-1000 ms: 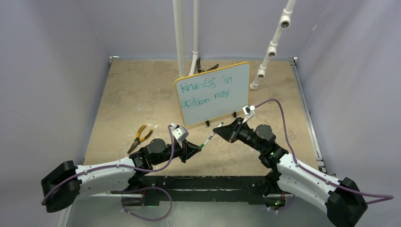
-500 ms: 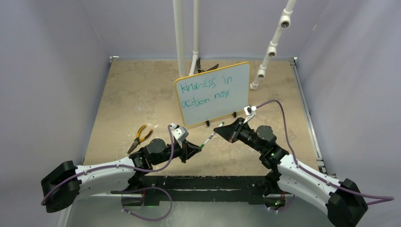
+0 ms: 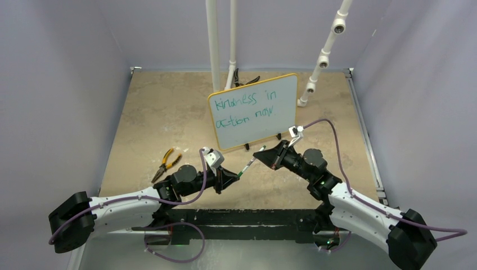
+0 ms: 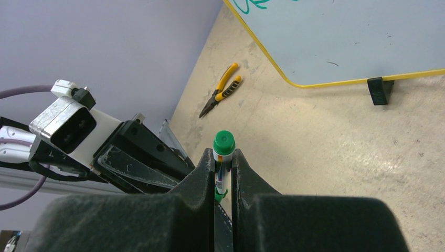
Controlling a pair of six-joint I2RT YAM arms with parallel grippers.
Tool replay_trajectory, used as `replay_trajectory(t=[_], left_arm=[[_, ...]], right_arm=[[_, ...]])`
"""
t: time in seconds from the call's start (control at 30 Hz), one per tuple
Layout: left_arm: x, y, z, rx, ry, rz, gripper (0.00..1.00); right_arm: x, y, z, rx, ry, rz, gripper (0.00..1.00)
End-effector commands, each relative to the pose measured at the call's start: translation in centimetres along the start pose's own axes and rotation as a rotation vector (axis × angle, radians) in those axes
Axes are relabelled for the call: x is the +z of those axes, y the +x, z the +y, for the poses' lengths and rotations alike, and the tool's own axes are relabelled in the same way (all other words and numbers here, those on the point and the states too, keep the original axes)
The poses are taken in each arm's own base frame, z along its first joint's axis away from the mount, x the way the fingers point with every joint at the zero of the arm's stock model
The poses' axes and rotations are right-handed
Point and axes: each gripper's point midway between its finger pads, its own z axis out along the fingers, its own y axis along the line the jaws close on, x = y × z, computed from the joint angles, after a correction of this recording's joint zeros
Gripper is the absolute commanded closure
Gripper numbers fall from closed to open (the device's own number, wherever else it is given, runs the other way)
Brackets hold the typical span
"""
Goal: Write a sentence on the whiteboard
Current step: Insert the whiteboard marker without the cap into the pen cap.
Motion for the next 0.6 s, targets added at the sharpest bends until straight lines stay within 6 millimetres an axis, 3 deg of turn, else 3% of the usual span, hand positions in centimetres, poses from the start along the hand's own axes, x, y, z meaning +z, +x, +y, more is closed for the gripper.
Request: replay_trajectory(t=[0.0, 0.57], left_arm=[[0.0, -1.2, -0.8, -0.005, 0.032, -0.048, 1.0], [0.3, -1.9, -0.4, 0.005, 0.005, -0.071, 1.0]], right_arm=[[0.2, -0.1, 0.7, -0.003, -0.038, 0.001, 1.0], [0.6, 2.2, -0.1, 0.033, -0.04, 0.101, 1.0]])
